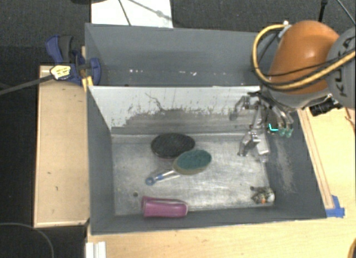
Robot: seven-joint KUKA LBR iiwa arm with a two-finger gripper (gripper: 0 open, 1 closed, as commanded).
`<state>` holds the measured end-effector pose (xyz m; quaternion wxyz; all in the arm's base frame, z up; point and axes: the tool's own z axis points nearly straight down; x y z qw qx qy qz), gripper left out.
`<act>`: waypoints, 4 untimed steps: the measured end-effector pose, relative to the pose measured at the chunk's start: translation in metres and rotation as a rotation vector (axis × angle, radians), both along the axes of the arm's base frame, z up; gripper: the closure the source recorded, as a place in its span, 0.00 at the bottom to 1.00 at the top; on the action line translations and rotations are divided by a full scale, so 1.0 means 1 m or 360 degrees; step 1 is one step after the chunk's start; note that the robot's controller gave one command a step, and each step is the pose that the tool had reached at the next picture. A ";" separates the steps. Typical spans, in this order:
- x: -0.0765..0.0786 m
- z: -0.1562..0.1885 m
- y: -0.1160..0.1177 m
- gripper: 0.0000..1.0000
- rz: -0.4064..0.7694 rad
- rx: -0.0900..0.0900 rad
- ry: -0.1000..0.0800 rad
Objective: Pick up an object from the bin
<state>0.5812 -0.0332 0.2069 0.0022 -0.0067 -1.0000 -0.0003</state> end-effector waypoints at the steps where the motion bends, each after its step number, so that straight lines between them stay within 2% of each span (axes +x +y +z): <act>1: -0.018 -0.121 0.078 0.00 0.0095 0.0003 0.0000; 2: -0.028 -0.133 0.079 0.00 0.0012 0.0001 -0.0024; 3: -0.026 -0.131 0.079 1.00 0.0014 0.0002 -0.0033; 4: -0.021 -0.007 0.086 1.00 0.0709 0.0000 -0.0021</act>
Offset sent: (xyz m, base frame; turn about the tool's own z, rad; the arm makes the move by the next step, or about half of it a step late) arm -0.0165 0.0750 -0.1173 -0.0544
